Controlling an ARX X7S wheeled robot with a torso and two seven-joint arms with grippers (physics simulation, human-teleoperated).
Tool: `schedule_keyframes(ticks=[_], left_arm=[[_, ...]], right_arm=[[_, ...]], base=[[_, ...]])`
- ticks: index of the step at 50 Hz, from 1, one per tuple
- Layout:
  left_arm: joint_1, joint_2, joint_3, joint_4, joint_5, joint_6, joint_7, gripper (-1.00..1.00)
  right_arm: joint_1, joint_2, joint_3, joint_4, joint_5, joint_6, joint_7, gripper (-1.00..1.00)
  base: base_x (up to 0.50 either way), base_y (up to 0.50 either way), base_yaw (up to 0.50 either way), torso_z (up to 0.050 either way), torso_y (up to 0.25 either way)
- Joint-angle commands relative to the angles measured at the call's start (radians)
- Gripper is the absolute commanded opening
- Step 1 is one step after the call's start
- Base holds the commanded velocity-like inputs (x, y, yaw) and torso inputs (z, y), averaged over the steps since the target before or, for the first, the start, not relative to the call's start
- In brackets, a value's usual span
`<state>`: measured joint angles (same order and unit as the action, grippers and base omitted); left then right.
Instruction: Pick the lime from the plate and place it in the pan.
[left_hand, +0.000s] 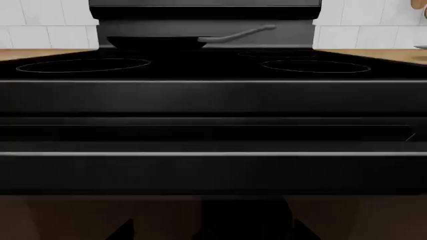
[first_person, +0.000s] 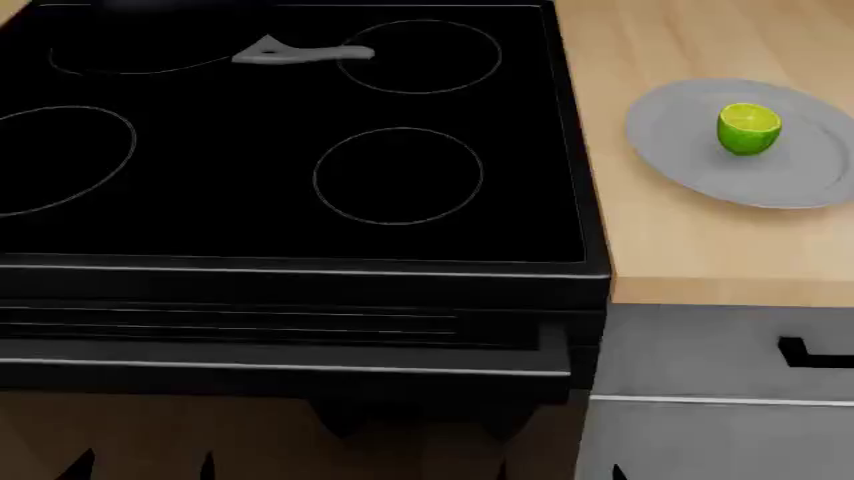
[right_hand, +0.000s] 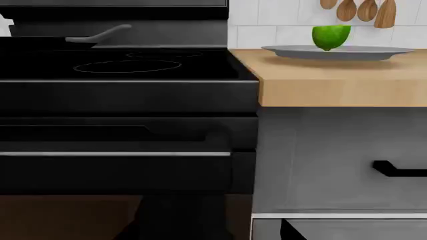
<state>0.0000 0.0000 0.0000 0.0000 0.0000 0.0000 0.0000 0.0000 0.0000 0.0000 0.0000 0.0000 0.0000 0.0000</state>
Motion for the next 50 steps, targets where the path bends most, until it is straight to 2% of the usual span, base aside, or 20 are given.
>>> schedule_keyframes(ticks=[1, 10, 15, 23, 31, 37, 38, 44, 45, 46, 50], left_arm=[[0.0, -0.01, 0.011, 0.0, -0.01, 0.0, -0.011, 1.0], [0.012, -0.042, 0.038, -0.016, -0.039, 0.019, -0.036, 1.0], [0.025, -0.053, 0.055, -0.026, -0.051, 0.035, -0.036, 1.0], [0.043, -0.062, 0.074, -0.047, -0.071, 0.065, -0.043, 1.0], [0.048, -0.072, 0.084, -0.045, -0.096, 0.066, -0.047, 1.0], [0.051, -0.08, 0.092, -0.044, -0.109, 0.067, -0.05, 1.0], [0.048, -0.08, 0.087, -0.056, -0.077, 0.066, -0.087, 1.0], [0.044, -0.088, 0.092, -0.103, -0.075, 0.082, -0.097, 1.0], [0.016, -0.012, 0.095, -0.15, 0.134, 0.15, -0.102, 1.0], [0.041, -0.035, 0.027, -0.135, -0.012, 0.065, -0.039, 1.0], [0.03, -0.037, 0.029, -0.147, 0.026, 0.031, -0.109, 1.0]], right_arm=[[0.001, 0.013, -0.017, 0.012, 0.013, -0.011, 0.017, 1.0], [-0.028, 0.045, -0.038, -0.033, 0.052, 0.021, 0.045, 1.0], [0.007, 0.052, -0.053, 0.031, 0.056, -0.003, 0.055, 1.0], [-0.006, 0.067, -0.075, -0.051, 0.064, 0.076, 0.073, 1.0], [0.004, 0.076, -0.084, -0.021, 0.075, 0.053, 0.083, 1.0], [-0.003, 0.081, -0.094, -0.036, 0.079, 0.057, 0.096, 1.0], [-0.003, 0.081, -0.093, -0.031, 0.081, 0.052, 0.098, 1.0], [-0.003, 0.086, -0.098, -0.021, 0.087, 0.04, 0.104, 1.0], [0.014, 0.004, -0.056, 0.15, -0.025, -0.115, 0.054, 1.0], [-0.005, 0.028, -0.031, 0.0, 0.027, 0.029, 0.036, 1.0], [-0.013, 0.04, -0.04, -0.024, 0.042, 0.041, 0.048, 1.0]], base=[[0.0, 0.0, 0.0, 0.0, 0.0], [0.0, 0.0, 0.0, 0.0, 0.0], [0.0, 0.0, 0.0, 0.0, 0.0], [0.0, 0.0, 0.0, 0.0, 0.0], [0.0, 0.0, 0.0, 0.0, 0.0], [0.0, 0.0, 0.0, 0.044, 0.0], [0.0, 0.0, 0.0, 0.014, 0.0], [0.0, 0.0, 0.0, 0.0, 0.0], [0.0, 0.0, 0.0, 0.0, 0.0], [0.0, 0.0, 0.0, 0.0, 0.0], [0.0, 0.0, 0.0, 0.0, 0.0]])
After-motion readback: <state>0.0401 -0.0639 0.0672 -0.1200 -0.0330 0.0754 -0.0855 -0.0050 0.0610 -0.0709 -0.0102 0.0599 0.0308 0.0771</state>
